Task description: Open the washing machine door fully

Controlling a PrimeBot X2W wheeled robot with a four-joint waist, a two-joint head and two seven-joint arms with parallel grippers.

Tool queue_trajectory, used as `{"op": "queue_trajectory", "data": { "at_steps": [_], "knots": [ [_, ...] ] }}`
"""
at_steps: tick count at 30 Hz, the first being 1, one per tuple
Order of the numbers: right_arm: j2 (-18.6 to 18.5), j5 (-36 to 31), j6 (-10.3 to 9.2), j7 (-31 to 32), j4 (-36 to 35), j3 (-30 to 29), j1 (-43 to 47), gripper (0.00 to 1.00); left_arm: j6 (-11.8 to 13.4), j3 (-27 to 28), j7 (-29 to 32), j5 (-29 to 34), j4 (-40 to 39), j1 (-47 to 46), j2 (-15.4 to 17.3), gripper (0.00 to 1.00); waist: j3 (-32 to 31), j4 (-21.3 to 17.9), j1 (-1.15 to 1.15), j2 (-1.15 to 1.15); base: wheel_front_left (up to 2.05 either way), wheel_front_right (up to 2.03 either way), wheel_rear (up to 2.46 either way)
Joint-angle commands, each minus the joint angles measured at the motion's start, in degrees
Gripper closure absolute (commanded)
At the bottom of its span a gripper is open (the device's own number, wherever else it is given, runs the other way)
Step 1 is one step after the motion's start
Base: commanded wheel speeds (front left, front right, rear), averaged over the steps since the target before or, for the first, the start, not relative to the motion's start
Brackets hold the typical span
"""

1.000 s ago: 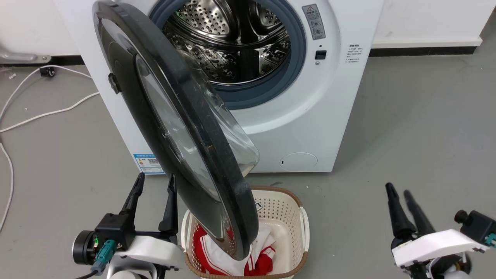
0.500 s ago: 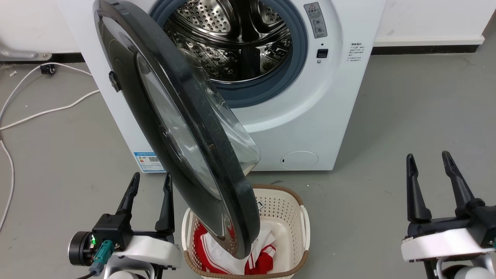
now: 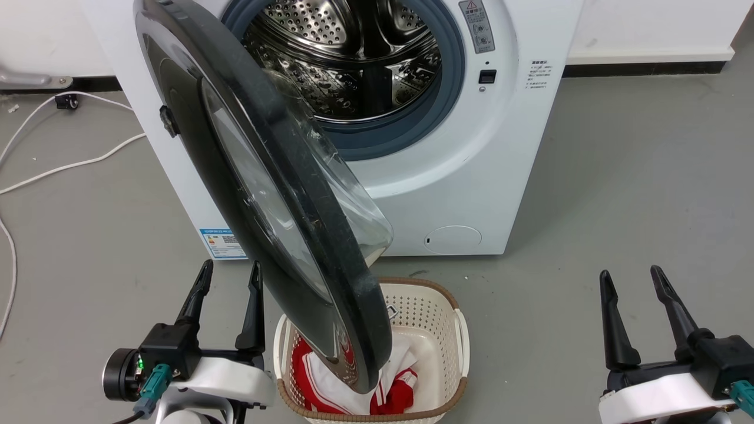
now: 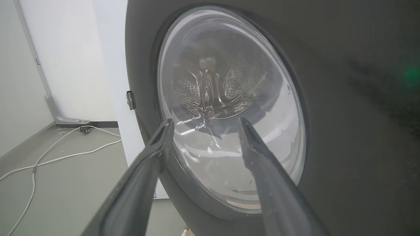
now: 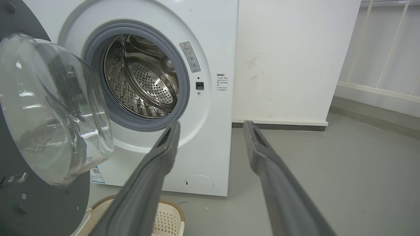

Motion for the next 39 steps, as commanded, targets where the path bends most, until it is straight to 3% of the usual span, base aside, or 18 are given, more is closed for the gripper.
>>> {"op": "queue_trajectory", "data": {
  "at_steps": [1, 17, 19, 29, 39],
  "knots": [
    [0.20, 0.35, -0.04, -0.51, 0.55, 0.18, -0.31, 0.00, 0.00, 0.18, -0.15, 0.28, -0.24, -0.52, -0.02, 0.00, 0.04, -0.07, 0.00, 0.00, 0.00, 0.00, 0.00],
    [0.21, 0.60, -0.04, -1.21, 2.17, 0.36, -1.47, 0.00, -0.22, 0.28, -0.15, 0.45, -0.31, -0.64, -0.02, 0.00, 0.32, -0.12, 0.00, 0.00, 0.00, 0.00, 0.00],
    [0.21, 0.77, -0.04, -1.16, 2.25, 0.40, -1.50, 0.00, -0.30, 0.30, -0.15, 0.45, -0.40, -0.65, -0.02, 1.00, 0.38, -0.13, 0.00, 0.00, 0.00, 0.00, 0.00],
    [0.20, 0.85, -0.04, -1.23, 2.45, 0.34, -1.68, 0.00, -0.47, 1.03, -0.15, 0.61, -2.04, -1.71, -0.02, 1.00, 0.68, -0.12, 0.00, 0.00, 0.00, 0.00, 0.00],
    [0.21, 1.37, -0.04, -1.24, 2.65, 0.18, -1.75, 0.00, -0.42, 3.35, -0.15, 1.47, -12.68, -4.85, 0.24, 1.00, 0.41, 0.15, 0.00, 0.00, 0.00, 0.00, 0.00]
  ]
}}
